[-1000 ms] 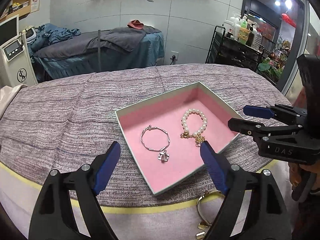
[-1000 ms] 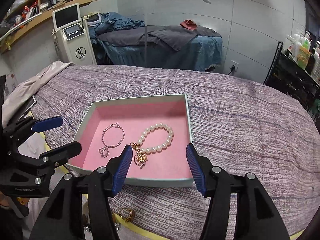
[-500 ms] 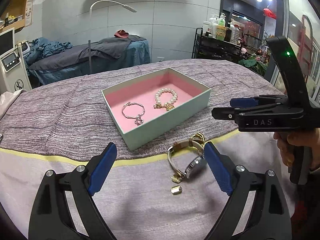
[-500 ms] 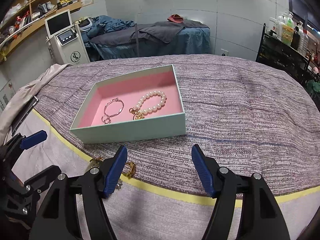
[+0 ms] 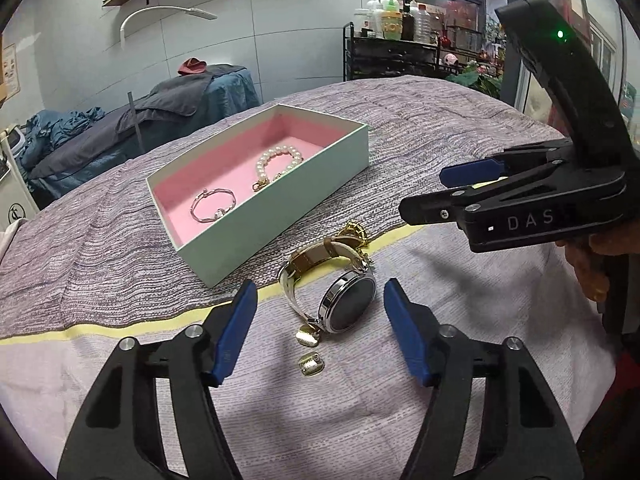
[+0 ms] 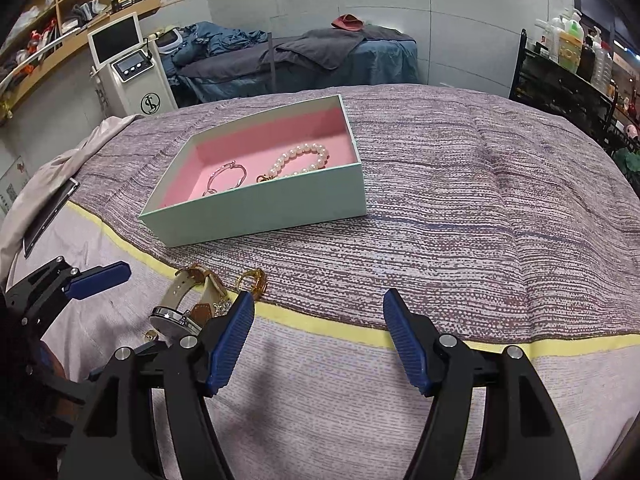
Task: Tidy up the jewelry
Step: 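Grasp the gold watch with white strap by its face with the left gripper, then hold the watch in the left gripper while the right gripper grasps the gold ring, then carry the watch and gold ring with both grippers over the box, then open both grippers to release the watch and ring into the box, then grasp the small gold charm with the left gripper while the right gripper approaches the gold flower brooch, then hold the gold charm in the left gripper while the right gripper grasps the gold flower brooch, then carry the gold charm and flower brooch with both grippers over the box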
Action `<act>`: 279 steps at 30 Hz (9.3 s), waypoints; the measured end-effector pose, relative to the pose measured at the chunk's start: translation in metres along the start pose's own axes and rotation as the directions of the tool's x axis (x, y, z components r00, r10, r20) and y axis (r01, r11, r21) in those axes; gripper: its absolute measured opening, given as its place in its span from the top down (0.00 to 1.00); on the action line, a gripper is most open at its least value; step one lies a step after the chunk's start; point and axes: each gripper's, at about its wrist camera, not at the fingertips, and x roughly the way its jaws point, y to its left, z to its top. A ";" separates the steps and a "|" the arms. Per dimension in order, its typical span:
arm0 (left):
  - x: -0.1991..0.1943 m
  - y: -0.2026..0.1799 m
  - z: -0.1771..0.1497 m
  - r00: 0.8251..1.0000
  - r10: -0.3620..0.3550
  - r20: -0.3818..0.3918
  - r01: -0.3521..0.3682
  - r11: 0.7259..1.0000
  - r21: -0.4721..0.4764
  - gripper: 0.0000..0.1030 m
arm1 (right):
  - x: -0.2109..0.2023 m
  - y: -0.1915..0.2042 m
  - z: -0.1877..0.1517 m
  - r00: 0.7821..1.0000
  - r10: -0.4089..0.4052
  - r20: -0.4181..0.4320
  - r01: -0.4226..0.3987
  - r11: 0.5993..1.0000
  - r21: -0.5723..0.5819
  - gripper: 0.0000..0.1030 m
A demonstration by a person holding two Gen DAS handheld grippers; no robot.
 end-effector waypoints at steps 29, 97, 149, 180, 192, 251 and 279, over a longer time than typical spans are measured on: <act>0.014 0.005 -0.002 0.997 -0.071 -0.043 0.072 0.997 0.020 0.89 | 0.037 0.045 0.006 0.995 -0.030 -0.095 -0.002 0.947 -0.321 0.60; -0.028 0.069 0.017 0.996 -0.004 0.094 0.020 0.986 -0.163 0.89 | 0.009 0.048 0.040 0.984 0.175 0.024 -0.171 0.977 -0.131 0.77; 0.093 0.104 0.114 0.993 -0.024 -0.120 0.015 0.997 -0.077 0.88 | 0.073 0.038 0.110 1.000 -0.007 -0.003 0.006 0.970 -0.243 0.67; -0.029 0.043 -0.020 0.999 0.033 -0.002 -0.032 0.977 -0.212 0.22 | 0.009 0.044 0.008 0.999 0.030 0.017 -0.027 0.987 -0.157 0.43; -0.005 0.017 -0.036 0.995 -0.031 -0.090 0.014 0.983 -0.182 0.68 | 0.011 0.049 -0.008 1.000 0.028 -0.005 -0.029 0.986 -0.166 0.44; -0.026 0.045 -0.037 1.000 -0.007 -0.024 0.000 0.959 -0.284 0.86 | 0.014 0.066 0.003 0.994 0.106 -0.018 -0.108 0.973 -0.205 0.82; 0.064 0.091 0.082 0.990 -0.079 -0.117 0.061 0.987 -0.152 0.86 | 0.056 0.040 0.110 0.995 0.087 -0.044 -0.093 0.986 -0.139 0.82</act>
